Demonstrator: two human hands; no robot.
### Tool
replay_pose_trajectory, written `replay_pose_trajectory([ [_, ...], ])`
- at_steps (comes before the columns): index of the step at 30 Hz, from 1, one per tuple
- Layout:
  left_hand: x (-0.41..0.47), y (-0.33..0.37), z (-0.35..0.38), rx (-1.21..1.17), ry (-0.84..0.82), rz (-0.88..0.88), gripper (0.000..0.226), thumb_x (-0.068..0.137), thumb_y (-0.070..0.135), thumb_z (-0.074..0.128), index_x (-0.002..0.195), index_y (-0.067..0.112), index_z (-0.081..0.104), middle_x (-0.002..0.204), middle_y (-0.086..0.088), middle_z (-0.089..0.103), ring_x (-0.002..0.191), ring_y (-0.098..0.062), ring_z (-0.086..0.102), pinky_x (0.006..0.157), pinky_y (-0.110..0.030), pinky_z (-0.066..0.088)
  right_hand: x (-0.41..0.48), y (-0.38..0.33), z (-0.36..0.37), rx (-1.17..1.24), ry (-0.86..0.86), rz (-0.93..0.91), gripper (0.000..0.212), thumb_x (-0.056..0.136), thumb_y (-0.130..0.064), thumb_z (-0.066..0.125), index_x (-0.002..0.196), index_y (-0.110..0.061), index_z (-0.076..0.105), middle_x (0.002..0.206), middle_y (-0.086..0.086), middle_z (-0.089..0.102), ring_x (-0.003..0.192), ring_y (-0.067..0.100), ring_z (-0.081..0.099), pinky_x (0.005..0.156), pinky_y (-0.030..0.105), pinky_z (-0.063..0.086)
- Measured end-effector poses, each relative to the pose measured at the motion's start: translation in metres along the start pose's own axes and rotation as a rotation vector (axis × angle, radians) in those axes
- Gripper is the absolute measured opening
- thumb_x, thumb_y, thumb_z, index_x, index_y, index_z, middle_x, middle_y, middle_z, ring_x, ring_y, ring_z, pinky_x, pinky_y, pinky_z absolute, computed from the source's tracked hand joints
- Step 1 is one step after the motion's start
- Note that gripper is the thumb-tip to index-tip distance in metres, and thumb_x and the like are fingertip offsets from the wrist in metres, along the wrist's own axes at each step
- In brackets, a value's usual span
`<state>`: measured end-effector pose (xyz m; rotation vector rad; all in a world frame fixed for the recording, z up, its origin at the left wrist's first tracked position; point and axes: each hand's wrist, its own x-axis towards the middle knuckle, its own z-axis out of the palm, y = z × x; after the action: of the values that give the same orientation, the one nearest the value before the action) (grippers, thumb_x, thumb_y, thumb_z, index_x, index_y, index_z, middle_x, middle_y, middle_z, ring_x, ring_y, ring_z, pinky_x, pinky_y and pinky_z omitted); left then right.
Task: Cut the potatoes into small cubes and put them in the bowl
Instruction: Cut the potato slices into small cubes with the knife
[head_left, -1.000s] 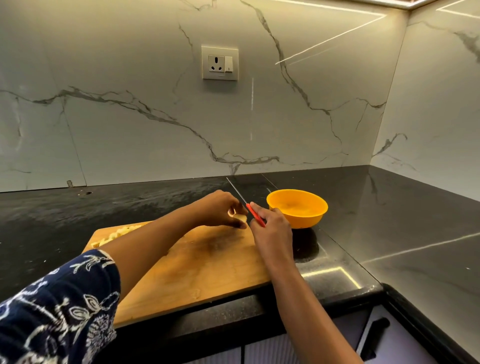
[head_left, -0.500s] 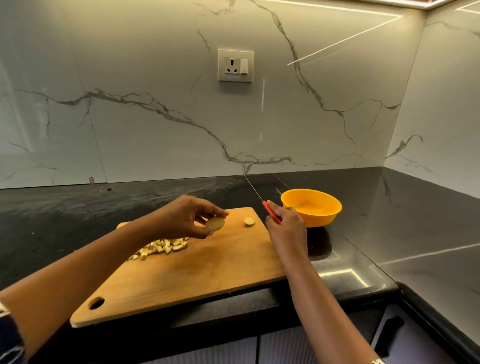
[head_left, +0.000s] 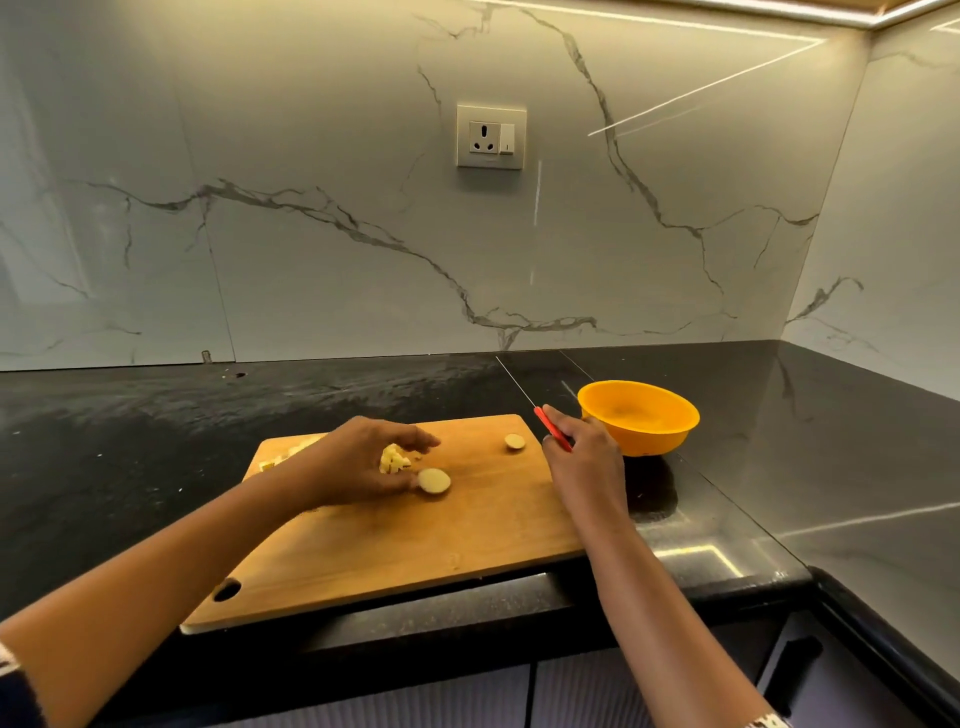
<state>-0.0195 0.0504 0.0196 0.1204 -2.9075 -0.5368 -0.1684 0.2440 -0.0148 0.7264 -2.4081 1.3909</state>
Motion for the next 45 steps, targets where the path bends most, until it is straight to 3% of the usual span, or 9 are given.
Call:
replay_pose_trajectory([
  [2,-0.006,0.002,0.009,0.136,0.029,-0.014,0.059,0.075,0.059,0.059,0.127,0.03,0.056,0.122,0.011,0.061,0.106,-0.003,0.051,0.089,-0.012,0.04,0.001,0.0,0.001,-0.005,-0.004,-0.006,0.042,0.092,-0.018,0.059,0.133,-0.025,0.053,0.122,0.003,0.055,0.11,0.015,0.052,0.093,0.03,0.046],
  [4,-0.007,0.003,0.018,0.177,0.042,-0.002,0.068,0.07,0.068,0.049,0.124,0.029,0.06,0.119,0.01,0.063,0.102,-0.001,0.053,0.086,-0.011,0.042,0.001,0.0,0.001,-0.009,-0.018,-0.001,0.042,0.093,-0.019,0.058,0.134,-0.024,0.052,0.124,0.003,0.055,0.113,0.015,0.051,0.094,0.029,0.044],
  [7,-0.002,0.004,0.021,0.164,0.075,0.027,0.042,0.085,0.045,0.06,0.123,0.026,0.061,0.118,0.008,0.065,0.1,-0.001,0.055,0.079,-0.003,0.038,-0.001,-0.004,0.001,-0.017,-0.057,-0.005,0.043,0.094,-0.02,0.057,0.136,-0.021,0.05,0.126,0.002,0.058,0.111,0.013,0.054,0.09,0.025,0.045],
  [10,0.002,0.002,0.02,0.154,0.066,0.026,0.04,0.087,0.038,0.062,0.125,0.026,0.059,0.124,0.009,0.062,0.105,0.0,0.054,0.077,0.002,0.036,-0.013,-0.013,-0.005,-0.053,-0.125,-0.052,0.043,0.096,-0.022,0.054,0.138,-0.022,0.047,0.129,-0.001,0.059,0.112,0.011,0.056,0.087,0.021,0.043],
  [15,-0.008,-0.008,0.016,0.117,0.074,0.118,0.082,0.072,0.083,0.024,0.13,0.032,0.051,0.133,0.018,0.051,0.116,0.009,0.043,0.093,0.0,0.027,-0.059,-0.022,-0.022,-0.24,-0.25,-0.248,0.045,0.098,-0.028,0.046,0.142,-0.034,0.039,0.115,-0.009,0.061,0.097,0.006,0.056,0.081,0.021,0.045],
  [20,-0.02,-0.013,0.018,0.244,0.018,0.219,0.071,0.08,0.078,0.01,0.135,0.041,0.034,0.139,0.028,0.032,0.128,0.013,0.027,0.104,-0.004,0.013,-0.086,-0.03,-0.024,-0.291,-0.246,-0.355,0.046,0.099,-0.032,0.04,0.145,-0.035,0.033,0.104,-0.014,0.058,0.083,0.004,0.049,0.069,0.016,0.04],
  [30,-0.02,-0.021,0.017,0.255,-0.065,0.281,0.066,0.087,0.071,0.009,0.137,0.037,0.034,0.139,0.025,0.037,0.129,0.012,0.028,0.106,-0.006,0.014,-0.094,-0.043,-0.019,-0.325,-0.263,-0.382,0.048,0.099,-0.032,0.039,0.146,-0.032,0.031,0.11,-0.014,0.056,0.084,0.005,0.049,0.058,0.014,0.029],
  [41,-0.017,-0.022,0.018,0.272,-0.105,0.284,0.062,0.086,0.07,0.012,0.139,0.041,0.026,0.143,0.027,0.03,0.131,0.015,0.02,0.103,0.001,0.004,-0.094,-0.051,-0.015,-0.447,-0.351,-0.418,0.049,0.102,-0.028,0.032,0.15,-0.025,0.021,0.117,-0.009,0.055,0.096,0.01,0.055,0.072,0.021,0.038],
  [45,-0.017,-0.022,0.018,0.272,-0.107,0.292,0.06,0.088,0.069,0.015,0.139,0.039,0.027,0.142,0.026,0.033,0.132,0.012,0.025,0.107,-0.005,0.01,-0.091,-0.051,-0.008,-0.519,-0.389,-0.449,0.052,0.102,-0.021,0.035,0.151,-0.02,0.017,0.117,-0.004,0.055,0.097,0.014,0.056,0.07,0.023,0.036],
])
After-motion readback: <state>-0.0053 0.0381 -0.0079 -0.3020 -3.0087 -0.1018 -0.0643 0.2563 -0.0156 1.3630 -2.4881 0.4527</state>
